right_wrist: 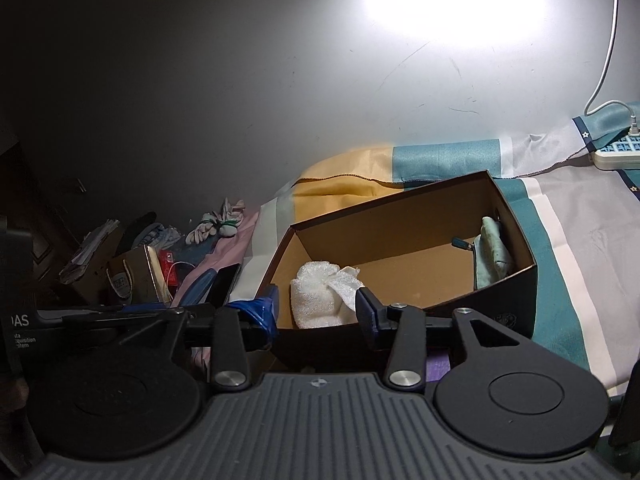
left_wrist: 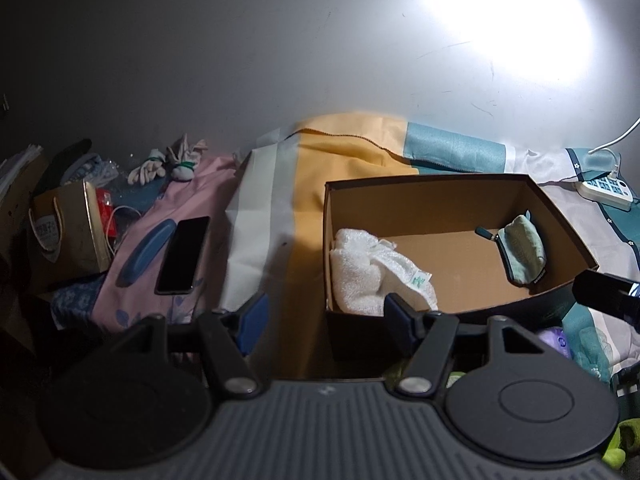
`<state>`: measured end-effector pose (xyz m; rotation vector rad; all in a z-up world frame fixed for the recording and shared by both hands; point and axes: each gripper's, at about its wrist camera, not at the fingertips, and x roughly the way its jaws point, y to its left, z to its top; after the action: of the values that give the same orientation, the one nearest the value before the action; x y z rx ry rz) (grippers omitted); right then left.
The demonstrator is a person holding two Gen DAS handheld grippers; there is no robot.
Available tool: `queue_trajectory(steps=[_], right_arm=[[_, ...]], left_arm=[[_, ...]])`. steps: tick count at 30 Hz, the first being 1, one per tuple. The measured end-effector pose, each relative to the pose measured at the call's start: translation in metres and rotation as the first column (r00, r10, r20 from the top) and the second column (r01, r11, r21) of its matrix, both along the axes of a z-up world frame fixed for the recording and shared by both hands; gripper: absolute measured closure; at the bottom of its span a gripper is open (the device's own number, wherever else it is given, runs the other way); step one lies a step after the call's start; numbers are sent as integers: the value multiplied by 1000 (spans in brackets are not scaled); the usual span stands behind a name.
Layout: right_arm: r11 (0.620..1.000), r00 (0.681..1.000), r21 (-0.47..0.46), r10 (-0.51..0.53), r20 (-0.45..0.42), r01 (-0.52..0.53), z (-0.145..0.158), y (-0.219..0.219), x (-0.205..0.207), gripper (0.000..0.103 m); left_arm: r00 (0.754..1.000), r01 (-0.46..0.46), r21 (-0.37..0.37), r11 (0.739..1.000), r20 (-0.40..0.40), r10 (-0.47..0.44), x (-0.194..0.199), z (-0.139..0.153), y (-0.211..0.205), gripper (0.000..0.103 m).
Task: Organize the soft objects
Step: 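Withdraw both grippers from the box toward the yellow towel and green plush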
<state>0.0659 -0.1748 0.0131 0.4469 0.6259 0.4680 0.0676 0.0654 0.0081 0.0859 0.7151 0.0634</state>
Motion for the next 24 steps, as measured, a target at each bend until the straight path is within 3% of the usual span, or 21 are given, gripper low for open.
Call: queue_trajectory(steps=[24], right_arm=[[1000,996,7,22,-85,-22,-40,22,-60,55]], left_arm=[[991,-17,-56,998,-136,10,-33,-53,24,37]])
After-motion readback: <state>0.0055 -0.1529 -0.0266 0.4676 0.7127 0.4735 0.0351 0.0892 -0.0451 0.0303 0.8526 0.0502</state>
